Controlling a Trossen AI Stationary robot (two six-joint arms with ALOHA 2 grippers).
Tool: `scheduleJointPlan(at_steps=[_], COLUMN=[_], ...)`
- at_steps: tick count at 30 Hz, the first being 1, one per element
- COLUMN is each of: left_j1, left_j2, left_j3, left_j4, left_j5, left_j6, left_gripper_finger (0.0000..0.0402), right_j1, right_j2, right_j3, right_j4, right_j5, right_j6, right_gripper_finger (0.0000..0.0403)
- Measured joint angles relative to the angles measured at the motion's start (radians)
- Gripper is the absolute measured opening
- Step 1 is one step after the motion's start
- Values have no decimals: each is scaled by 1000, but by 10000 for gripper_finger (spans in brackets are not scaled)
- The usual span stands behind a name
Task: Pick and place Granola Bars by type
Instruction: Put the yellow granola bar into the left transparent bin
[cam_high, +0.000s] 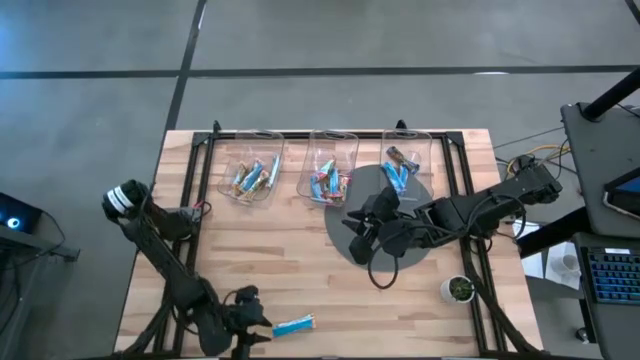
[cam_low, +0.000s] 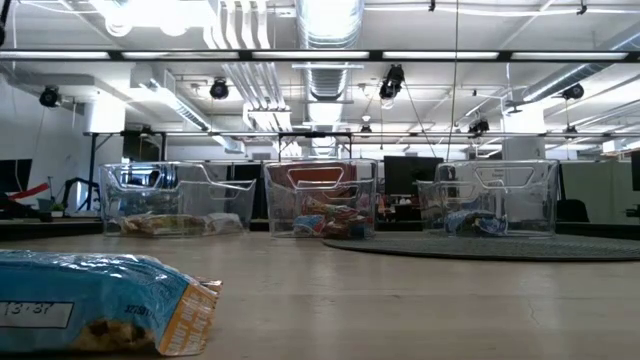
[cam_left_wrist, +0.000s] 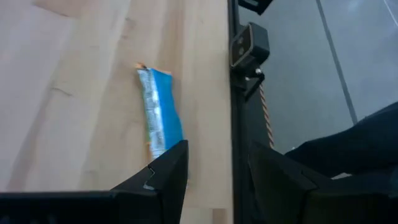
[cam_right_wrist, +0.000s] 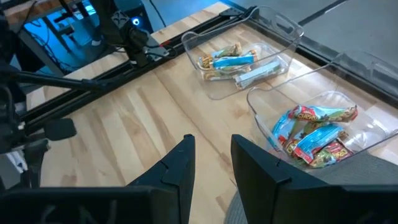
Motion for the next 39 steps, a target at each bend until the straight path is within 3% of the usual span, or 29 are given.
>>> scheduleJointPlan(at_steps=[5,12,25,39], left_j1=[-3,2,8,15], left_j2=[71,147,257,300], left_j3=[49,63,183,210], left_j4=[-41,-91,-216,-266], left_j5=[0,2,-44,-28], left_j6=[-19,-272,-3,-158], left_gripper_finger=[153,153,153,153], right_j1=[4,9,17,14], right_j2=[0,0,0,0], right_j3=[0,0,0,-4], right_j4=[0,-1,-5,-31], right_j5=[-50,-80,-106,-102], right_j6=[-5,-21,-58,-75], right_gripper_finger=[95,95,95,95])
